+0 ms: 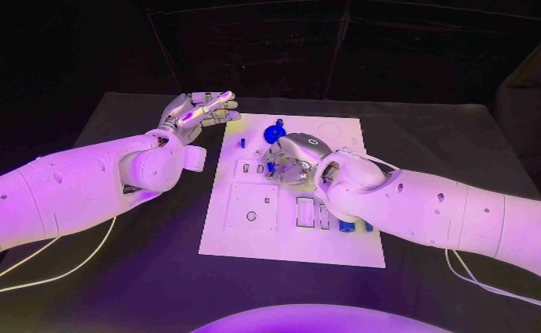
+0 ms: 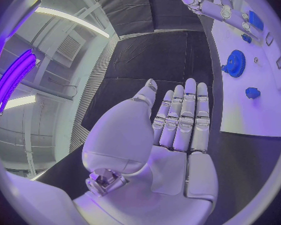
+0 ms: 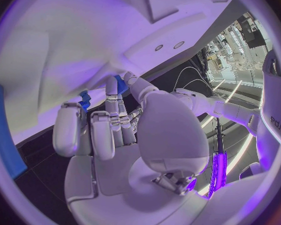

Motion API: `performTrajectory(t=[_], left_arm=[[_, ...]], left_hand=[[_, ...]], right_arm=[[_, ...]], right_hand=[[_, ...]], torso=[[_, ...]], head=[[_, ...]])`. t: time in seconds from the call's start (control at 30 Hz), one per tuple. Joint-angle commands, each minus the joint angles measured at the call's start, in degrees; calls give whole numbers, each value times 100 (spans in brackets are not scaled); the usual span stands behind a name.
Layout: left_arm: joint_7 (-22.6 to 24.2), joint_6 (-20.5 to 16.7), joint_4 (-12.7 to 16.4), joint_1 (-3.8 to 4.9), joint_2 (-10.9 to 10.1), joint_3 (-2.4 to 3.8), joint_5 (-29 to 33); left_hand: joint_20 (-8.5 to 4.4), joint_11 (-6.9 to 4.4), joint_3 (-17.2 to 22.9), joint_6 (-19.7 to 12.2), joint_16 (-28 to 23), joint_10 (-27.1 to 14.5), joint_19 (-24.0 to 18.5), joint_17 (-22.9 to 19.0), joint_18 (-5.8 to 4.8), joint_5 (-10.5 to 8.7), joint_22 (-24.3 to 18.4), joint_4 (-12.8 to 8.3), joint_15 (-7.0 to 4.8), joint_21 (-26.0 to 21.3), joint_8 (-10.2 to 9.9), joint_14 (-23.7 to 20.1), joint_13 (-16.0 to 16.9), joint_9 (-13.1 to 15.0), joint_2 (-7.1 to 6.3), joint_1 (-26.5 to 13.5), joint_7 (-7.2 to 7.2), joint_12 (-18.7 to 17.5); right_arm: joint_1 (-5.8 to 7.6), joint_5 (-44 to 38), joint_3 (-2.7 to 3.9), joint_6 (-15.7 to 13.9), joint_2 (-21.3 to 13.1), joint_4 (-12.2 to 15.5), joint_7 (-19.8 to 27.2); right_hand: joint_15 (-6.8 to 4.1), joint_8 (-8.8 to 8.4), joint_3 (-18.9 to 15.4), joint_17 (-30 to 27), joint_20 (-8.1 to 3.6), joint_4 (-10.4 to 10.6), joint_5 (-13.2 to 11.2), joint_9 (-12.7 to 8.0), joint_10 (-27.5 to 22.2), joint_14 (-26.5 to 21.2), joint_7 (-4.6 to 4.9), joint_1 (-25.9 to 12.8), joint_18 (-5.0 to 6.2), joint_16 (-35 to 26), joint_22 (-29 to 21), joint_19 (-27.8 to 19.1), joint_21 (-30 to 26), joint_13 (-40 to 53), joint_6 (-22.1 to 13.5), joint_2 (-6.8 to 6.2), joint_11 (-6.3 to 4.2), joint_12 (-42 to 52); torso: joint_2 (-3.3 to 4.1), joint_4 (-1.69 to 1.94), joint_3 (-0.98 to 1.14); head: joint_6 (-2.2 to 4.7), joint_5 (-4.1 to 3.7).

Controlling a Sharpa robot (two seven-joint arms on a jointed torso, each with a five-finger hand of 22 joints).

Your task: Assemble the parts on the task board

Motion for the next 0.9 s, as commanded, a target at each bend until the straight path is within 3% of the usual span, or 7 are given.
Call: performTrajectory(t=[0.03, 0.63, 0.77, 0.9], left_arm=[[7, 71, 7, 8, -1, 5, -3], [-8, 85, -7, 7, 4, 4, -3], [-20, 95, -19, 7, 1, 4, -3], [-39, 116, -56, 7, -6, 4, -52]], left_hand=[[9, 7, -1, 48, -34, 41, 49, 9, 37, 6, -5, -42, 6, -34, -35, 26, -8, -3, 47, 1, 1, -32], [9, 8, -2, 48, -36, 41, 49, 9, 37, 6, -6, -43, 6, -35, -36, 25, -8, -3, 47, 0, 2, -34], [10, 9, -6, 46, -40, 39, 49, 9, 37, 6, -8, -44, 7, -38, -40, 24, -9, -3, 46, -7, 3, -39], [5, -1, -9, 65, -23, 68, 61, 25, 41, 6, -11, -57, -6, -42, -41, 72, -4, 0, 50, -10, -6, -39]], right_arm=[[-11, 33, -15, 28, -5, -20, -60], [-11, 44, -15, -108, -51, 20, -78], [-11, 82, -14, -269, -163, 150, 13], [-3, 400, -8, -365, -364, 377, 330]], right_hand=[[44, -22, -59, 568, 28, 17, 16, -2, 7, 421, 9, 16, -76, -37, 3, -3, 8, -18, -66, -35, 61, -42], [69, -9, -386, 549, 57, 130, 21, 7, 72, 417, 38, 94, -74, -45, -1, -5, 6, -59, -290, -56, 88, -64], [66, -2, -620, 538, 57, 208, -30, 12, 151, 414, 33, 117, -72, -50, -8, -7, 4, -23, -332, -68, 81, -7], [65, -2, -847, 501, 55, 299, 4, 13, 150, 406, 38, 203, -73, -68, -2, -3, 7, 15, -384, 0, 81, 31]], torso=[[-1, -4, 1], [0, -3, 4], [-3, -4, 5], [-11, -4, 1]], head=[[1, -4], [-2, -17], [1, -11], [35, -6]])
